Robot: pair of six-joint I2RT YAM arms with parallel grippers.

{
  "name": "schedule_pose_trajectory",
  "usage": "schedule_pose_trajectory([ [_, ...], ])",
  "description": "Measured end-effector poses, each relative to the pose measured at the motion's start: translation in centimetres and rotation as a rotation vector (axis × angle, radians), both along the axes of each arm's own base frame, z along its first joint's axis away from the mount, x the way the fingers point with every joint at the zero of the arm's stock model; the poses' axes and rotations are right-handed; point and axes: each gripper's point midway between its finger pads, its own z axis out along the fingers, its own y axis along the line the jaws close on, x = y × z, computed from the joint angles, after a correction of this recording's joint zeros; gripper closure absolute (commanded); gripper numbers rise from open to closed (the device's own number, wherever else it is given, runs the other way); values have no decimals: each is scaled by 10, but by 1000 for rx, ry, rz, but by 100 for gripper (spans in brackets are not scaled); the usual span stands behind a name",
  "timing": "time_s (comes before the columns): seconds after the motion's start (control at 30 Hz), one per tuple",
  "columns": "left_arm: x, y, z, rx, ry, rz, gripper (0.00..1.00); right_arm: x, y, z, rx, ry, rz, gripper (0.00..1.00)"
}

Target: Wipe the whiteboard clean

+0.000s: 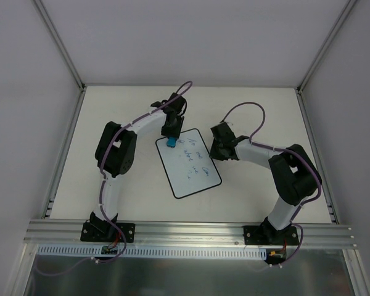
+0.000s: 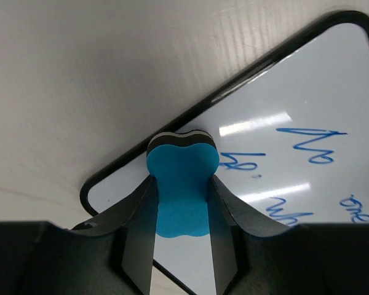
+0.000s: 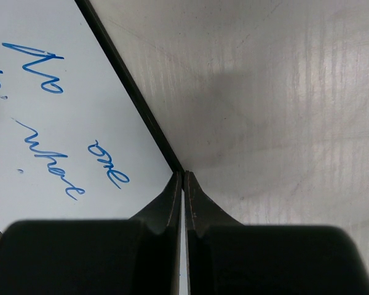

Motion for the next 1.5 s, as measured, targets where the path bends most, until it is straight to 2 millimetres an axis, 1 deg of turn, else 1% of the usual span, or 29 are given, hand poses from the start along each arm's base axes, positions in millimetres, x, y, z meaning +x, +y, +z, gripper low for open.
schedule_pose_trajectory([
  [0.07, 1, 3, -13, 19, 20, -2, 78, 0, 0, 0, -1, 0, 4, 100],
  [0.2, 8, 1, -8, 19, 4, -15, 79, 0, 0, 0, -4, 0, 8, 100],
  [0.33, 9, -1, -15, 22, 14, -29, 80, 0, 0, 0, -7, 3, 12, 100],
  [0.43, 8, -3, -15, 23, 12, -33, 83, 0, 0, 0, -9, 4, 13, 100],
  [0.5, 6, -7, -16, 22, 10, -42, 83, 0, 0, 0, -10, 3, 14, 100],
  [0.6, 0, -19, -17, 17, 5, -69, 83, 0, 0, 0, -11, 5, 13, 100],
  [0.7, -11, -40, -17, 1, 3, -118, 84, 0, 0, 0, -15, 8, 15, 100],
  [0.77, -22, -55, -18, -11, 5, -156, 84, 0, -1, 0, -17, 9, 15, 100],
  [0.9, -54, -84, -18, -60, 35, -232, 85, 0, -1, 0, -19, 12, 15, 100],
  [0.97, -68, -91, -19, -85, 57, -242, 88, 1, -1, 0, -20, 13, 15, 100],
  [1.03, -74, -92, -19, -99, 68, -234, 89, 1, -1, 0, -21, 15, 15, 100],
  [1.13, -72, -88, -18, -124, 76, -196, 91, 1, -1, 0, -21, 15, 15, 100],
  [1.23, -68, -74, -17, -144, 94, -136, 90, 1, 0, 0, -19, 12, 15, 100],
  [1.37, -58, -37, -16, -102, 91, -52, 90, 2, 1, 0, -17, 8, 14, 100],
  [1.4, -54, -24, -16, -77, 85, -26, 91, 2, 1, 0, -16, 7, 14, 100],
  [1.5, -46, 3, -17, -10, 66, 19, 90, 3, 1, 0, -15, 7, 14, 100],
])
